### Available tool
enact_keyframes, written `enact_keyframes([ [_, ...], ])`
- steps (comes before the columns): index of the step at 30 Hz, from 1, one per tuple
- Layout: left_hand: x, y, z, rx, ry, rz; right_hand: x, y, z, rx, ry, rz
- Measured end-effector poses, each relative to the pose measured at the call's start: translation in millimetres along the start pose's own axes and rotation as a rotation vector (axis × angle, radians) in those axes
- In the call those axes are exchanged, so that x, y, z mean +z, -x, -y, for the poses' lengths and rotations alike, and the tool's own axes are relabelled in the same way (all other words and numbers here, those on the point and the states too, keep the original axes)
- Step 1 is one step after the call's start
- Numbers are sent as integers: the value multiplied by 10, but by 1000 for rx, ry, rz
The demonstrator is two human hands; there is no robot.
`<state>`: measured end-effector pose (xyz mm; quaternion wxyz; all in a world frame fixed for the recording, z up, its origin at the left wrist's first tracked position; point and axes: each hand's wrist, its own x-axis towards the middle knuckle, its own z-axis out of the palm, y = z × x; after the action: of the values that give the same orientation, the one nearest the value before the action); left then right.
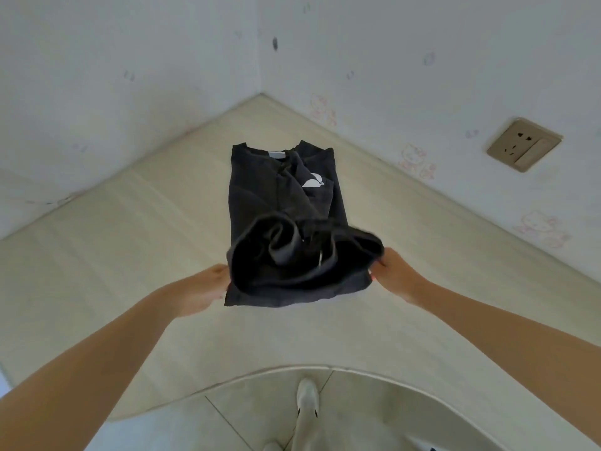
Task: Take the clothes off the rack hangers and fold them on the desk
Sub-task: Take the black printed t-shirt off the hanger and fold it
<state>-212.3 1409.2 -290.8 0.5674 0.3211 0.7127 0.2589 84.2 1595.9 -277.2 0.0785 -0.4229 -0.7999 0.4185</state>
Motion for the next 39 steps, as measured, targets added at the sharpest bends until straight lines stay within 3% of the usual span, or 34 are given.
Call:
enact_keyframes([
  [4,-112,-378,-228,-33,346,-360,-26,-533,44,174,-181,-80],
  [6,-82,-554,-273,-103,391,-395,-2,-813,-18,376,-239,-18],
  [8,20,-584,-197,-123,292,-410,87,-850,-32,531,-271,85],
  [12,126,-677,-181,-164,238,-459,199,-1000,-97,497,-175,99],
  [17,40,-616,-124,-145,500,-386,292,-1112,-92,341,-222,-27],
  [25,40,-653,31,-202,-6,-436,181,-1165,-251,234,371,122],
  [29,13,-630,21,-176,-207,-478,7,-1115,-259,237,413,169],
  [32,-121,-529,45,-37,-412,-584,-132,-1072,-307,59,683,71],
  [35,-381,-469,130,314,-690,-721,-193,-1089,-399,-260,1012,60],
  [37,-535,-561,235,527,-1001,-695,-200,-1142,-466,-411,1170,93],
  [39,-658,-701,272,600,-1200,-601,-157,-1219,-477,-488,1208,116],
])
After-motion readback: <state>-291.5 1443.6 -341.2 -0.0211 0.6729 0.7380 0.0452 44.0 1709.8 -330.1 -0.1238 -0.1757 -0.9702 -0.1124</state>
